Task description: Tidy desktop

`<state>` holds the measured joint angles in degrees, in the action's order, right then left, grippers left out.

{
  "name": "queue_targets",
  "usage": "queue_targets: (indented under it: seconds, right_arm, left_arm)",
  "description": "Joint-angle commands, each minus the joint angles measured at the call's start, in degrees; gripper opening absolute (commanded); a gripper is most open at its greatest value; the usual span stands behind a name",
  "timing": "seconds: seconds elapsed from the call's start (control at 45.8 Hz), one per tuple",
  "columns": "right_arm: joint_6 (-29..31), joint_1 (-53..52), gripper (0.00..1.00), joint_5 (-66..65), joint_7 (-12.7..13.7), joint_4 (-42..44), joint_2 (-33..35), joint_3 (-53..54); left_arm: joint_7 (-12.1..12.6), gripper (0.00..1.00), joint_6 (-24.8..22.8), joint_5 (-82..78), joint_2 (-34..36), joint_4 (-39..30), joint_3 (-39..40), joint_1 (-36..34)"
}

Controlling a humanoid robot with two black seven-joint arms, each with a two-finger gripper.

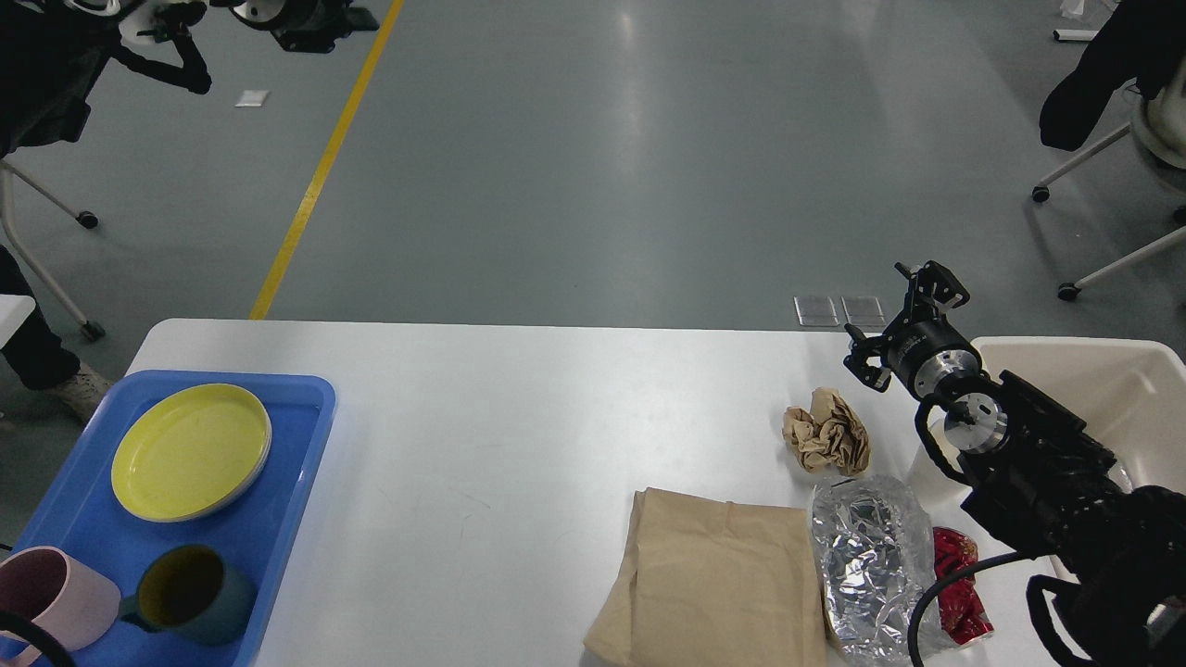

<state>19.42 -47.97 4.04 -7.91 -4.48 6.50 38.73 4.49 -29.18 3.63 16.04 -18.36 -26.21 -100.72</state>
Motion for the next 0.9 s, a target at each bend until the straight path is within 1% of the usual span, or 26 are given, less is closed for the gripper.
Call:
queue_targets:
  seconds: [0.0, 0.087, 0.131, 0.219, 0.284, 0.35, 0.481, 0.546, 0.634, 0.721, 0.874]
  right_arm:
    - [0.00, -0.02, 1.00, 0.00, 0.00, 0.00, 0.00, 0.03]
    - [0.00, -0.02, 1.00, 0.00, 0.00, 0.00, 0.00, -0.06]
    - [0.00, -0.02, 1.00, 0.00, 0.00, 0.00, 0.00, 0.03]
    - [0.00, -0.02, 1.00, 0.00, 0.00, 0.00, 0.00, -0.06]
    - [0.00, -0.02, 1.00, 0.00, 0.00, 0.00, 0.00, 0.03]
    - [0.00, -0.02, 1.00, 0.00, 0.00, 0.00, 0.00, 0.03]
    - [0.00, -0.02, 1.00, 0.00, 0.00, 0.00, 0.00, 0.03]
    - [0.00, -0.02, 1.00, 0.00, 0.00, 0.00, 0.00, 0.03]
    - [0.00, -0.02, 1.00, 0.00, 0.00, 0.00, 0.00, 0.03]
    - [0.00, -0.02, 1.00, 0.00, 0.00, 0.00, 0.00, -0.06]
    - [0.00, -0.02, 1.00, 0.00, 0.00, 0.00, 0.00, -0.06]
  left_arm:
    - [-0.27, 0.98, 0.17, -0.03, -0.57, 1.22, 7.13, 0.09]
    - [-0.27, 0.98, 0.44, -0.12, -1.97, 1.40, 8.98, 0.26]
    - [0.52, 0.98, 0.18, -0.12, -2.68, 1.31, 9.24, 0.26]
    - [0.87, 0.98, 0.70, 0.41, -4.61, 1.40, 9.77, 0.53]
    - [0.87, 0.98, 0.70, 0.85, -6.19, 1.40, 12.22, 1.93]
    - [0.87, 0.98, 0.79, 1.20, -7.51, 1.40, 18.19, 3.60]
    - [0.87, 0.98, 0.97, 1.11, -9.36, 1.40, 35.41, 8.95]
    - [0.87, 0.98, 1.58, 0.85, -10.32, 1.31, 42.18, 11.77]
    - [0.96, 0.98, 2.46, 1.02, -12.61, 1.31, 47.90, 14.58]
    - [0.88, 0.98, 2.73, 1.29, -14.10, 1.40, 51.34, 16.52]
    - [0.88, 0.98, 2.73, 1.55, -15.77, 1.31, 58.37, 18.28]
